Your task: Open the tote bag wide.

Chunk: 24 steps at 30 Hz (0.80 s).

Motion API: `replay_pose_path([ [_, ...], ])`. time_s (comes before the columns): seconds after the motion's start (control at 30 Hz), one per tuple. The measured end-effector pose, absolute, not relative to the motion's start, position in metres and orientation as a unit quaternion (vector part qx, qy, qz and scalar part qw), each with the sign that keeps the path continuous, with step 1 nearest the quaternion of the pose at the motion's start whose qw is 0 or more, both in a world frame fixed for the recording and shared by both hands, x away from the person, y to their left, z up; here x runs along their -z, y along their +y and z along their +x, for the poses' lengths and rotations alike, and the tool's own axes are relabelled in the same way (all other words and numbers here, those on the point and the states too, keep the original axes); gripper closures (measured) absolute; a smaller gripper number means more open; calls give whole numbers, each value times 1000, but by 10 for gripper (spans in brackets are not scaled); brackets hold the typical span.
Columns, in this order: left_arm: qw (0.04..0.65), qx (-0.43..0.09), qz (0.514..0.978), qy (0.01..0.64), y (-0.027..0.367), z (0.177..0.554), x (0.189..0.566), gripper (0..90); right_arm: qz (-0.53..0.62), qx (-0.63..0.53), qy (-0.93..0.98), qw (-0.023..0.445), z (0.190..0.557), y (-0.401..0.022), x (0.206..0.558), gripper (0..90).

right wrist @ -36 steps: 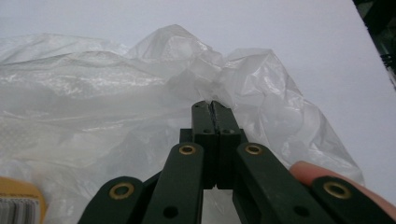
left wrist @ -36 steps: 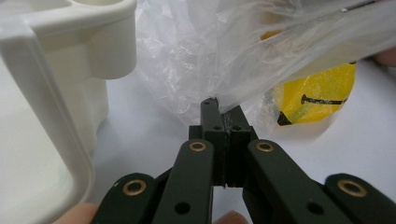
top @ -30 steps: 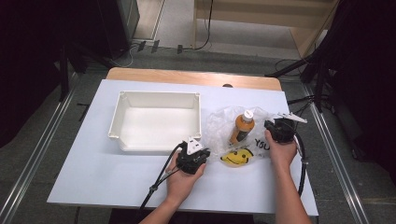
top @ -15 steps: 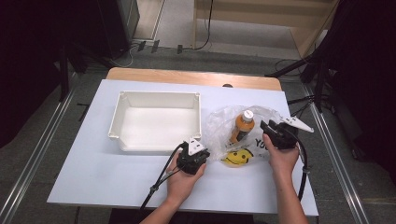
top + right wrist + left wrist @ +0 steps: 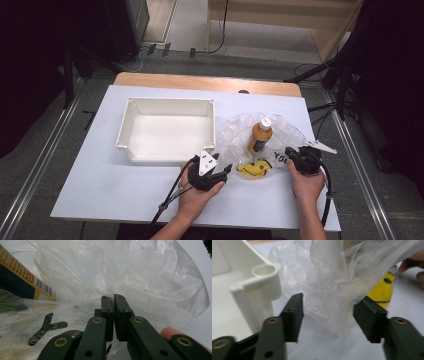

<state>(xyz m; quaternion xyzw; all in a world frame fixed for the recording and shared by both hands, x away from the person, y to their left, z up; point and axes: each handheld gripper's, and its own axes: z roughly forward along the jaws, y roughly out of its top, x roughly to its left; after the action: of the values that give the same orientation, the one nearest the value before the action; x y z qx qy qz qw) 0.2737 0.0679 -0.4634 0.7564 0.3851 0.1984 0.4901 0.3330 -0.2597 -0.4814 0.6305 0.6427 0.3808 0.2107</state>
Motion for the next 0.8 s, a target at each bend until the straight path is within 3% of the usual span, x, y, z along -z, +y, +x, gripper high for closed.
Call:
replay_pose_path([
  [0.13,511,-183,744,391,70,272,456,163,625,-382,646,217,331,-258,481,880],
  [0.33,543,-166,734,373,58,275,431,99,613,-382,656,220,330,-255,482,874],
  [0.43,538,-176,737,370,44,279,419,112,611,-381,658,221,330,-254,482,871],
  [0.5,524,-183,737,386,38,285,417,269,610,-381,658,222,330,-254,482,870],
  [0.57,515,-178,740,393,37,291,421,581,610,-381,658,222,330,-254,482,869],
  [0.63,510,-135,753,394,39,300,432,795,609,-381,659,223,330,-254,482,869],
  [0.7,490,-125,765,398,39,303,443,895,611,-380,657,224,330,-254,482,869],
  [0.8,458,-126,781,405,40,304,462,900,611,-380,657,227,330,-254,482,870],
])
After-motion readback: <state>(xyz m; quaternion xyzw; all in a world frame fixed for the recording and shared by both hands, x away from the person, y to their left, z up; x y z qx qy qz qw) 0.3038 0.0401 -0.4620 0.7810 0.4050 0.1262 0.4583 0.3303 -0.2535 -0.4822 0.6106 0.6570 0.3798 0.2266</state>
